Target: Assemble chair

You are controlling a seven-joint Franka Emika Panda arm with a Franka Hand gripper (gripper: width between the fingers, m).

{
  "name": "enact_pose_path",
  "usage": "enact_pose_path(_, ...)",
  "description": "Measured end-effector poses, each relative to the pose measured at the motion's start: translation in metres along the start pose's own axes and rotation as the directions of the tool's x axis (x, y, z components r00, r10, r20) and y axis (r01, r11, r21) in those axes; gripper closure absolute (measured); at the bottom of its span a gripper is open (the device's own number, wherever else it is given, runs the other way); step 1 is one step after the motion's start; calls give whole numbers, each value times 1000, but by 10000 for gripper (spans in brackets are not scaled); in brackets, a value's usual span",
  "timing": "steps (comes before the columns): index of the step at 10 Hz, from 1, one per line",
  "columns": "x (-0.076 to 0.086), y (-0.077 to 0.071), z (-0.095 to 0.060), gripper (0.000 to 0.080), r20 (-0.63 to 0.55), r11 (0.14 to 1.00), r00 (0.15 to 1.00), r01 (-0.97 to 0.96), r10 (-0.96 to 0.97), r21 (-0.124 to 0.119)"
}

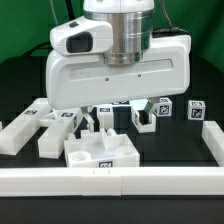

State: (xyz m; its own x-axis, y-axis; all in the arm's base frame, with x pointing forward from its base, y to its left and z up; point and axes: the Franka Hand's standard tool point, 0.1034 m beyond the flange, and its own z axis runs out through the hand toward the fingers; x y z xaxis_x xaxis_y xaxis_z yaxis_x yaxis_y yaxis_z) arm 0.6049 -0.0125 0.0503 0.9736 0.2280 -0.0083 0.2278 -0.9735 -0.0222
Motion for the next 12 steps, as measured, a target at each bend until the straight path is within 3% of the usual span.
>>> enact_pose_path(5, -6, -5, 35, 150, -8, 1000, 1000, 5, -5, -2)
enact_pose_path(6, -7, -6, 37, 273, -5, 1000, 1000, 6, -6, -2)
enact_pose_path(7, -6, -6, 37, 273, -5, 1000, 1000, 8, -8, -2)
enact_pose_path(9, -6, -6, 38, 561, -5, 1000, 1000, 8, -8, -2)
enact_pose_path(10, -6, -6, 38, 561, -5, 1000, 1000, 8, -8, -2)
enact_pose_path(11, -6, -7, 38, 726, -5, 1000, 1000, 9, -9, -1)
enact_pose_path(12, -6, -7, 38, 766, -5, 1000, 1000, 9, -9, -1)
